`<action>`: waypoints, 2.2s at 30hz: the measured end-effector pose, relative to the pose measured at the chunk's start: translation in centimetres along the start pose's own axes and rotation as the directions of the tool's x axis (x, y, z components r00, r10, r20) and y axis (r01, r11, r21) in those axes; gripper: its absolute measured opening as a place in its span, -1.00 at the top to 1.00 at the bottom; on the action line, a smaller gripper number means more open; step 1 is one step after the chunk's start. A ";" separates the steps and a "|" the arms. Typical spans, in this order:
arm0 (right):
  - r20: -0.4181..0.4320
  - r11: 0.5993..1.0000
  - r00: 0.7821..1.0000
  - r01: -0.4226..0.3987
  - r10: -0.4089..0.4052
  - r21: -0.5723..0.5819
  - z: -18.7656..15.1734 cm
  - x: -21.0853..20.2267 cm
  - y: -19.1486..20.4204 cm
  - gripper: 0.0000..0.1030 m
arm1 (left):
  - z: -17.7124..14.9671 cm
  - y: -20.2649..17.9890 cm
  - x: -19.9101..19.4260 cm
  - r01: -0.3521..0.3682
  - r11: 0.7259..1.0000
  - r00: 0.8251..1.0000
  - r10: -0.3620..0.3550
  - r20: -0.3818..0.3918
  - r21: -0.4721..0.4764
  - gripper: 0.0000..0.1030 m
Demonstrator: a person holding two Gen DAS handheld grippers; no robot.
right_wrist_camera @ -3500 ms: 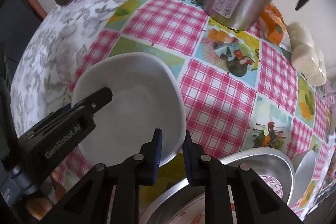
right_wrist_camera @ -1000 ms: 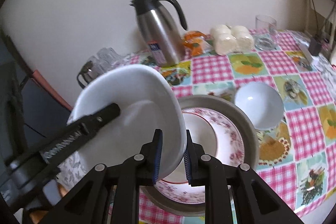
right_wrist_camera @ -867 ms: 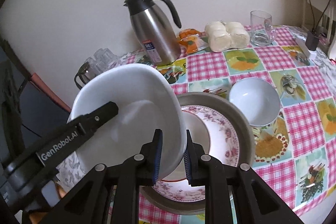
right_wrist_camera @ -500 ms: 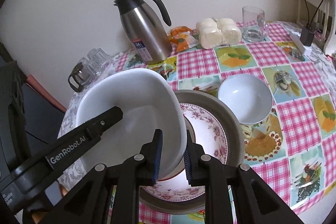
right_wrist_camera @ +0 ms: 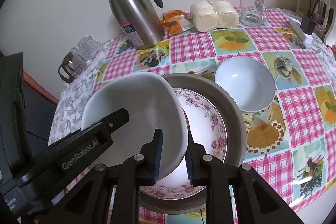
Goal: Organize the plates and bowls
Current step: 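Lower the white bowl into the red-rimmed bowl with both grippers, then open both grippers and pull them back from the stack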
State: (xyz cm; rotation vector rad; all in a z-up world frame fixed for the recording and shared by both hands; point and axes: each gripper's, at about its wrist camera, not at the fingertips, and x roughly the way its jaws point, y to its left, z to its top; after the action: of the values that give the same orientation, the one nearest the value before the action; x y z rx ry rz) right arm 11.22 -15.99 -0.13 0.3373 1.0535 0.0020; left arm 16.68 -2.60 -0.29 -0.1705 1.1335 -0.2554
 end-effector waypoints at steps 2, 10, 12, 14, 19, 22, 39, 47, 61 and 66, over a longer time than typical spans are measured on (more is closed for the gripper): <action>-0.010 1.000 1.000 0.004 -0.004 0.003 0.0 0.3 -0.1 0.55 | 0.0 -0.1 0.0 -0.006 1.000 1.000 0.006 -0.001 0.005 0.49; -0.012 1.000 1.000 0.014 -0.014 0.004 0.0 0.6 -0.1 0.55 | 0.1 0.2 0.1 -0.011 1.000 1.000 0.011 0.002 -0.002 0.42; -0.012 1.000 1.000 0.015 -0.015 0.003 0.0 0.6 -0.1 0.55 | 0.1 0.1 -0.2 -0.008 1.000 1.000 0.008 0.012 -0.003 0.40; -0.012 1.000 1.000 0.014 -0.014 0.003 0.0 0.6 -0.2 0.55 | 0.1 0.1 -0.4 -0.004 1.000 1.000 0.004 0.020 0.000 0.30; -0.016 1.000 1.000 0.016 -0.016 0.012 0.1 0.6 -0.4 0.55 | 0.2 -0.2 -0.7 -0.018 1.000 0.999 0.018 0.027 0.010 0.17; -0.020 1.000 1.000 0.020 -0.019 0.020 0.1 0.7 -0.5 0.30 | 0.2 0.0 -1.0 -0.030 1.000 0.999 0.030 0.037 0.005 -0.09; 0.042 0.998 0.997 0.057 -0.058 0.016 0.5 -0.4 -1.0 -0.94 | 0.9 3.6 -2.3 -0.209 0.976 0.974 0.213 0.081 -0.056 -0.68; 0.069 0.998 0.996 0.059 -0.059 0.008 0.6 -0.8 -1.0 -1.00 | 0.8 4.3 -2.1 -0.269 0.961 0.958 0.273 0.088 -0.059 -1.00; 0.105 0.998 0.993 0.052 -0.054 0.023 0.9 -2.6 -2.5 -1.00 | 0.9 3.0 -3.1 -0.304 0.952 0.943 0.306 0.128 -0.035 -1.00; 0.124 0.997 0.990 0.060 -0.067 0.057 1.1 -3.7 -4.5 -1.00 | 0.9 2.0 -3.8 -0.312 0.950 0.937 0.313 0.153 -0.029 -1.00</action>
State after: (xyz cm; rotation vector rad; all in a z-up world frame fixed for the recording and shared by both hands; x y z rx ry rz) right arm 9.55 -21.18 2.24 0.3472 0.9403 -0.1030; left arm 16.20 0.38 2.85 -0.0114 0.9881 0.0440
